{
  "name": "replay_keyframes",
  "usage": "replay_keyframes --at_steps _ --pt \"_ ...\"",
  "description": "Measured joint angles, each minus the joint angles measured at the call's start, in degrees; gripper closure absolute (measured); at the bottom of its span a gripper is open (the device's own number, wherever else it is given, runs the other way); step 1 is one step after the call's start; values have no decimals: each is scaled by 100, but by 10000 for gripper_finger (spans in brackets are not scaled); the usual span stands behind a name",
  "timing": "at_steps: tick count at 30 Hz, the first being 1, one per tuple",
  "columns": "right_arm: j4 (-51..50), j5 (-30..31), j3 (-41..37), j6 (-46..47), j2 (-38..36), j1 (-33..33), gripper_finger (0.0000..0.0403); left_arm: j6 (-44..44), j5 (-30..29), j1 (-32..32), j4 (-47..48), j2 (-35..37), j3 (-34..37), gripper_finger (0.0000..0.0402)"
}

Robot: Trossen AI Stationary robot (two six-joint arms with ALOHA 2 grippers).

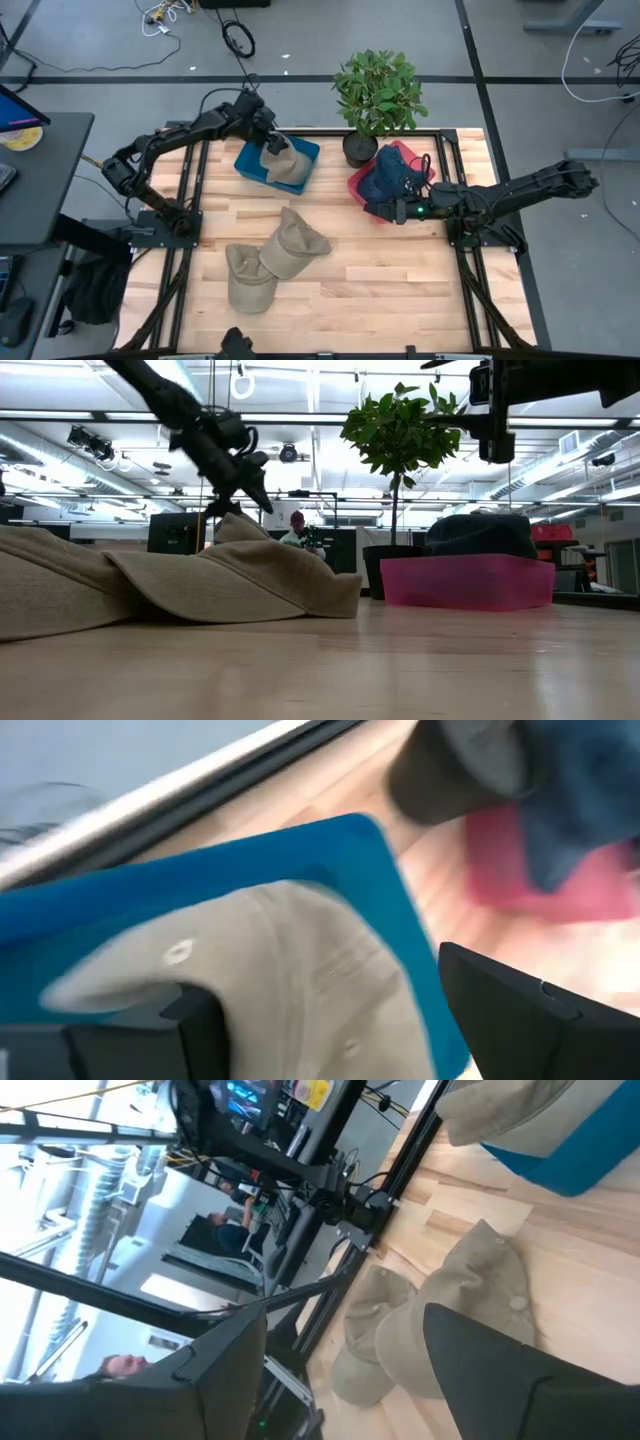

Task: Pick & Place hat
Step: Put the bottom right brown cap into the blue bin, then put the top brown cap into the blue bin

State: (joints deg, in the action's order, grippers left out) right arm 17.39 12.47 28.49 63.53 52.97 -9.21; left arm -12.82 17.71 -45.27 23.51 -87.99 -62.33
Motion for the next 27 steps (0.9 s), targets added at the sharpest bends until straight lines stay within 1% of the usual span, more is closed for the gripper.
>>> replay_keyframes --at_steps 2,4,7,10,20,23,26,27 --pt "-52 -2 -2 0 0 0 131 239 -523 138 628 2 -374 98" --pt "-89 -4 -2 -1 0 0 131 301 -1050 270 1111 2 -695 99" --pt "-84 -4 -2 -54 0 0 131 305 -1432 398 1626 2 -1138 99" --pt "-79 -4 -2 -98 0 0 131 250 -1538 495 1936 2 -1476 99" --pt "-34 -2 -2 -169 0 0 131 -188 -1507 723 2709 2 -2594 99" --pt "-52 -27 -2 -293 0 -2 131 -317 -1525 1003 3123 3 -2855 99" --pt "-170 -57 -2 -306 0 -12 131 -594 -1655 1506 3354 4 -2934 99" --pt "-212 -66 -2 -324 0 -25 131 -672 -1781 1719 3383 2 -2941 99"
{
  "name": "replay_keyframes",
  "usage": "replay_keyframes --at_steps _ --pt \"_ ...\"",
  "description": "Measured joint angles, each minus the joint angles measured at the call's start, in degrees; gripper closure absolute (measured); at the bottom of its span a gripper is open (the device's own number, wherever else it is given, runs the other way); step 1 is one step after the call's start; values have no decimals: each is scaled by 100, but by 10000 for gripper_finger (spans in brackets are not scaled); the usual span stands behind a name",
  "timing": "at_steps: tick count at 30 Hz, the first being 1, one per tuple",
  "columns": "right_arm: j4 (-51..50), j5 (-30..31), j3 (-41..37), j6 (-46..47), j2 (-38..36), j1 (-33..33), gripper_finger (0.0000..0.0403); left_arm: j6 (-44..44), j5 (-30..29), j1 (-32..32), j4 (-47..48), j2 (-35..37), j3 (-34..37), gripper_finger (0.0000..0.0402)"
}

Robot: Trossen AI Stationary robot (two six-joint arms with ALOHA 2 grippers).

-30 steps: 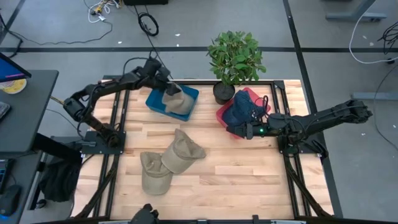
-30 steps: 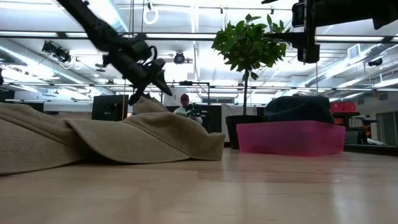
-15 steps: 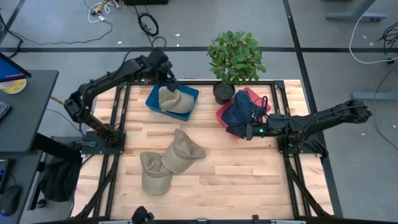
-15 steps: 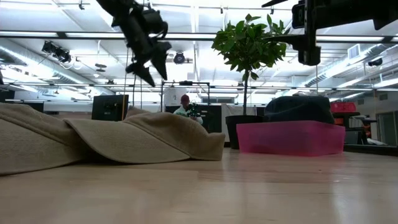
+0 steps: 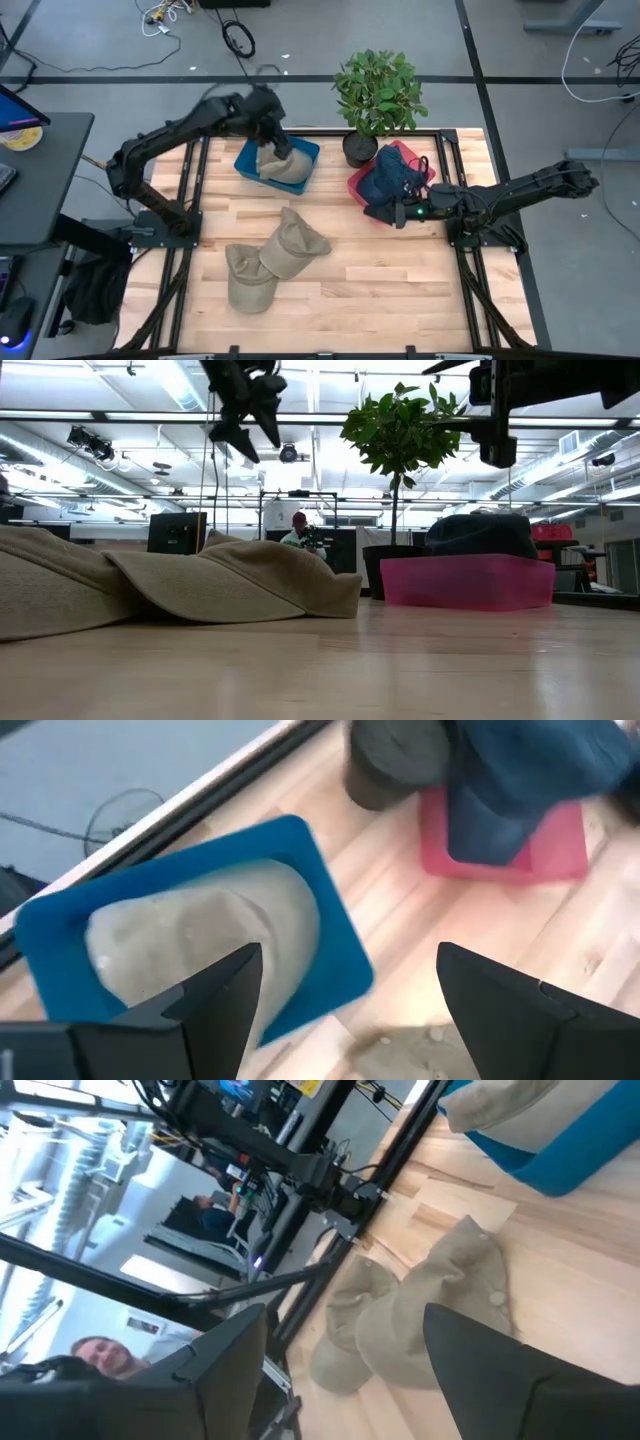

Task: Pick & Place hat
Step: Put the top brown cap into the blue bin

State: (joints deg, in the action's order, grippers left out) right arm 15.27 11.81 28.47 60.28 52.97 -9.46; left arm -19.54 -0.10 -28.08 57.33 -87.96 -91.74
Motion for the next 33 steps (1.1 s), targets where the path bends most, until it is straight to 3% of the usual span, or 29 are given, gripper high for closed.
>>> replay_keyframes --at_steps 6,17,25,30,33 --pt "-263 -28 0 -76 0 -251 131 -1105 -1168 1403 34 0 -11 99" --pt "-455 -29 0 70 123 -686 131 -2697 -1604 3638 -59 0 -13 99" --pt "226 -29 0 268 1219 -816 131 -3877 -1980 5348 -440 0 -13 99" --pt "326 -28 12 1151 1976 -692 133 -4708 -2469 6035 158 0 -13 99" --pt "320 -105 387 1169 2370 -698 142 -5033 -2500 6273 778 0 -13 99"
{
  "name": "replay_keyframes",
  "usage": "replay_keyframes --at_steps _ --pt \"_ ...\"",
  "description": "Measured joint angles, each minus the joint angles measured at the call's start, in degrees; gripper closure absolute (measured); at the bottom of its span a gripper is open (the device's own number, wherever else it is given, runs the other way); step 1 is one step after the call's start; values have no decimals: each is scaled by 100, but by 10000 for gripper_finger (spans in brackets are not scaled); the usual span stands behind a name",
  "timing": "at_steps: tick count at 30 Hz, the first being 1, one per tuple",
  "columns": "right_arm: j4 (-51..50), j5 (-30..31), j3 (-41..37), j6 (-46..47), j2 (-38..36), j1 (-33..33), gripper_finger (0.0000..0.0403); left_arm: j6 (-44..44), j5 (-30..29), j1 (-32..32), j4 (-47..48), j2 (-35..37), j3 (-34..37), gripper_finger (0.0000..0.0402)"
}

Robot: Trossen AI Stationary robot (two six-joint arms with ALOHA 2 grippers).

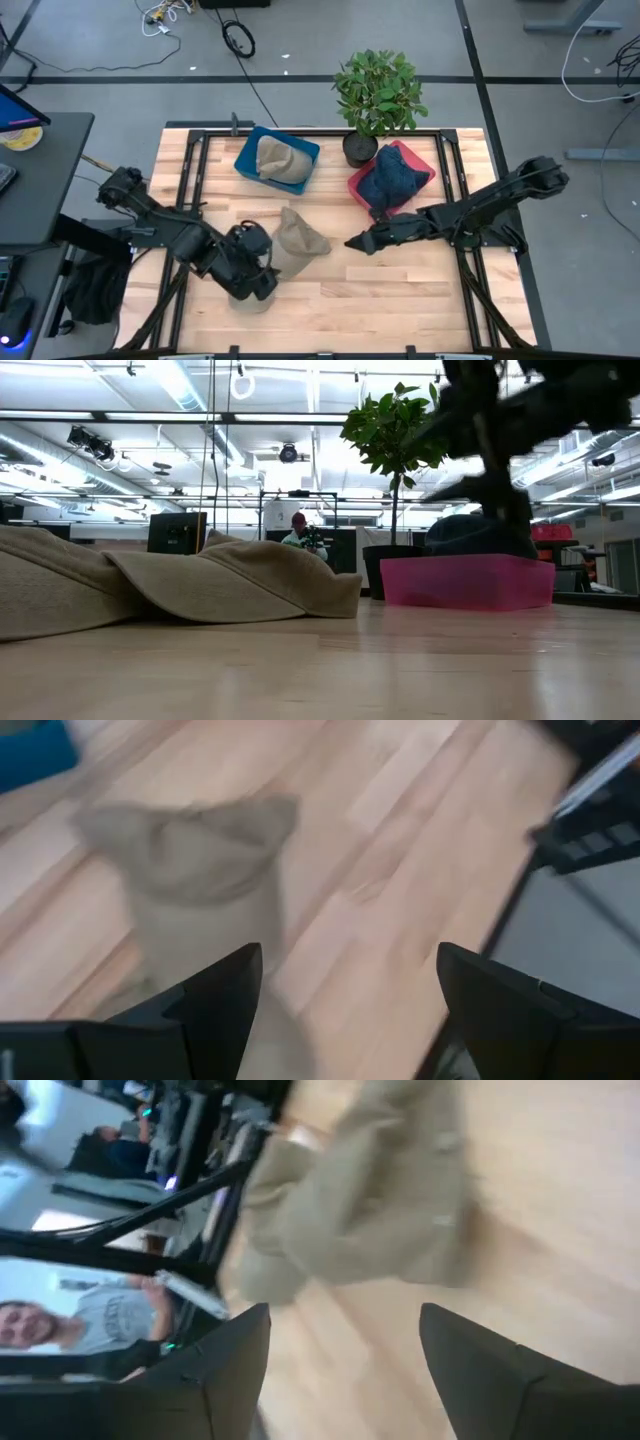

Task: Pick & Place hat
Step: Put the top brown cap into the blue bin

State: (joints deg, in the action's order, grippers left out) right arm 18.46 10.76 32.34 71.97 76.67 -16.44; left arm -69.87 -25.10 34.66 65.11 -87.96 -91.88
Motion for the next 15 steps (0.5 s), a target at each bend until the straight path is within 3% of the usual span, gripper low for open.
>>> replay_keyframes --at_steps 4,10,15 --pt "-296 -76 902 -315 562 23 163 -226 -22 246 627 0 0 99" --pt "-1694 -83 2012 -422 1368 348 186 -26 -340 592 785 -2 0 99" --pt "-1349 -372 2230 -38 1880 720 188 41 -589 773 1610 -2 0 99"
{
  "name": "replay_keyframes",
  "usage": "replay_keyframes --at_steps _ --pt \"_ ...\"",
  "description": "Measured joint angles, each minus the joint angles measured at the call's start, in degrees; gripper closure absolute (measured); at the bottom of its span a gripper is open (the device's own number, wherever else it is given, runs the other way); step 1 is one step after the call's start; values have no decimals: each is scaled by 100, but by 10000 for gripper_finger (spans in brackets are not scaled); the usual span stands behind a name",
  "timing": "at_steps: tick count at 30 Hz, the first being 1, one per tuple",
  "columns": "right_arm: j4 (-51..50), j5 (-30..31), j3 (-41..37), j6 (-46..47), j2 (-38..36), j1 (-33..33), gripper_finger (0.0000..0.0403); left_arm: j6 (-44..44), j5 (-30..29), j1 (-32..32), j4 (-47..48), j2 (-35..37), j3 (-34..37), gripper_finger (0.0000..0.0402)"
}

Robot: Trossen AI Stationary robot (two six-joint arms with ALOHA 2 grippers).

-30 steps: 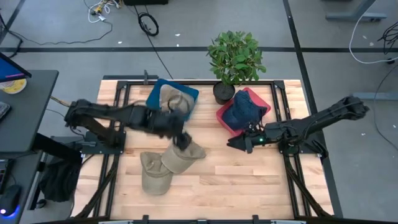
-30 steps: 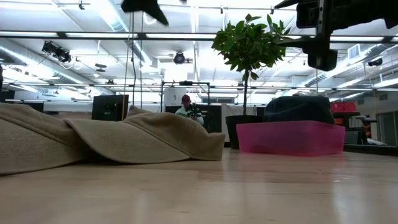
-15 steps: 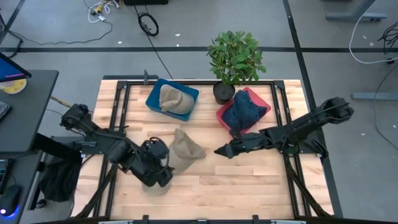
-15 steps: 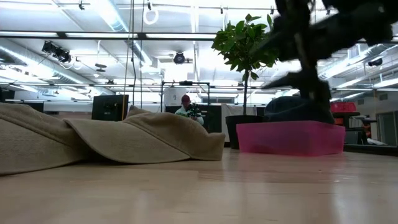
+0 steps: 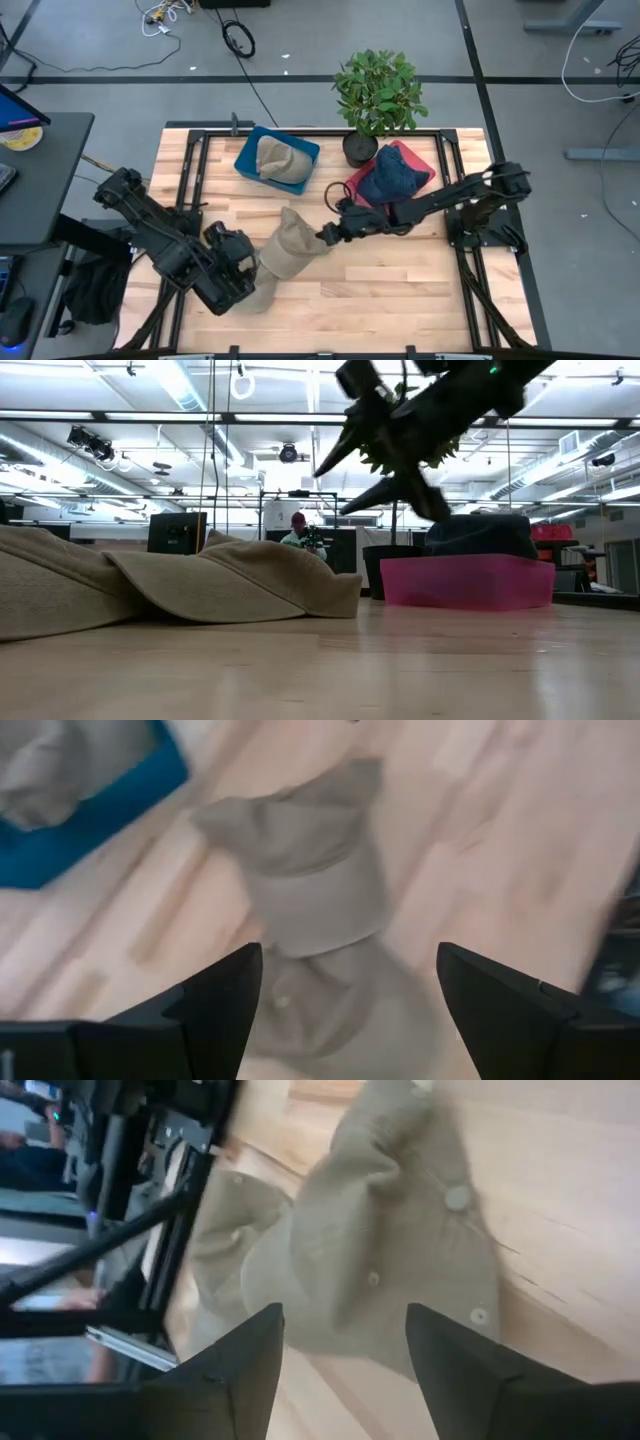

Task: Pick & Place hat
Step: Put the top brown cap into the blue bin

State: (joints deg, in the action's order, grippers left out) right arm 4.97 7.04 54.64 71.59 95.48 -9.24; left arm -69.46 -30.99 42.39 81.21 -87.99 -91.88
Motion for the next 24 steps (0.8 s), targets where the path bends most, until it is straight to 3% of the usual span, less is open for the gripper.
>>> replay_keyframes --at_steps 5,11,24 --pt "414 -482 3 491 475 249 188 -85 -89 145 599 0 0 99" --pt "355 -608 -2 869 835 291 188 -21 -246 347 545 -2 0 99" --pt "-231 -62 -1 1059 923 164 188 -307 -549 872 269 -2 0 99"
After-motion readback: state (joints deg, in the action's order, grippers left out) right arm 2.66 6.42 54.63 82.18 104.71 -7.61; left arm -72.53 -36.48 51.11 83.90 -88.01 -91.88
